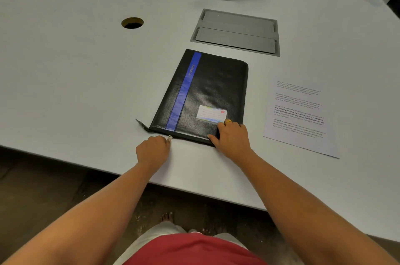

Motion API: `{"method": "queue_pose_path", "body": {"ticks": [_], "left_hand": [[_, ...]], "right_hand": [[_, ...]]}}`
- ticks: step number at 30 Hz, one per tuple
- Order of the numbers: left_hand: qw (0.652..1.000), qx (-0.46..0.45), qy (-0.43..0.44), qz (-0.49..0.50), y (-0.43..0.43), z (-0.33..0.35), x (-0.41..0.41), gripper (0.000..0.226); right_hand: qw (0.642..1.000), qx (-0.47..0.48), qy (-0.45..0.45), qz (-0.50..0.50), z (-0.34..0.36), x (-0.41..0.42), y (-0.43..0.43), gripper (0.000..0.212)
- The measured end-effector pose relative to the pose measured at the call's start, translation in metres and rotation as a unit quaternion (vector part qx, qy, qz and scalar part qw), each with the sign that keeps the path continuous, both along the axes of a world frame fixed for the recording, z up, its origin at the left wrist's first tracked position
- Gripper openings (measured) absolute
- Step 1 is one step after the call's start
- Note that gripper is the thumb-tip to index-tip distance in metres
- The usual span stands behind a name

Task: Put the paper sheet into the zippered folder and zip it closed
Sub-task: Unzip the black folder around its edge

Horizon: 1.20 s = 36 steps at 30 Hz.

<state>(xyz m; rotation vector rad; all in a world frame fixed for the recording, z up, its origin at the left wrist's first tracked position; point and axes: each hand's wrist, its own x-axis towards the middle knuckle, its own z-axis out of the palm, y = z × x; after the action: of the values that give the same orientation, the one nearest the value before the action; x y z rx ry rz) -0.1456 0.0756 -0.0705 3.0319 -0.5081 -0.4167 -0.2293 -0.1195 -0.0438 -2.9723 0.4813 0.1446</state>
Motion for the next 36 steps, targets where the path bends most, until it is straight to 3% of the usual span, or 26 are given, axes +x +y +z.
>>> {"method": "queue_pose_path", "body": {"ticks": [5,8,13,14,17,19,23,26,36], "left_hand": [[0.999,0.031,-0.019,-0.033,0.001,0.003,0.004,0.049],[0.996,0.057,-0.036,-0.056,0.0,0.006,-0.001,0.045],[0.997,0.008,-0.042,-0.058,-0.001,0.016,-0.004,0.03],[0.995,0.018,-0.055,-0.077,0.0,0.02,-0.004,0.021],[0.993,0.036,-0.079,-0.077,-0.001,0.019,-0.001,0.032],[0.991,0.084,-0.057,-0.085,-0.002,0.021,-0.002,0.018],[0.991,0.063,-0.102,-0.052,0.003,0.022,-0.001,0.019],[0.991,0.066,-0.107,-0.041,0.016,0.011,0.008,0.036],[0.992,0.101,-0.077,-0.017,0.027,0.013,0.018,0.038]], "right_hand": [[0.988,0.109,0.078,-0.081,-0.007,0.015,0.011,0.071],[0.982,0.117,0.115,-0.089,-0.011,0.016,0.008,0.075],[0.978,0.119,0.142,-0.1,-0.008,0.02,0.008,0.077],[0.977,0.119,0.146,-0.102,-0.007,0.021,0.008,0.078],[0.975,0.124,0.152,-0.106,-0.006,0.021,0.008,0.078],[0.975,0.122,0.155,-0.104,-0.007,0.02,0.009,0.078],[0.975,0.119,0.158,-0.103,-0.007,0.02,0.008,0.077],[0.975,0.119,0.16,-0.101,-0.008,0.019,0.008,0.077],[0.975,0.116,0.157,-0.106,-0.008,0.019,0.008,0.077]]}}
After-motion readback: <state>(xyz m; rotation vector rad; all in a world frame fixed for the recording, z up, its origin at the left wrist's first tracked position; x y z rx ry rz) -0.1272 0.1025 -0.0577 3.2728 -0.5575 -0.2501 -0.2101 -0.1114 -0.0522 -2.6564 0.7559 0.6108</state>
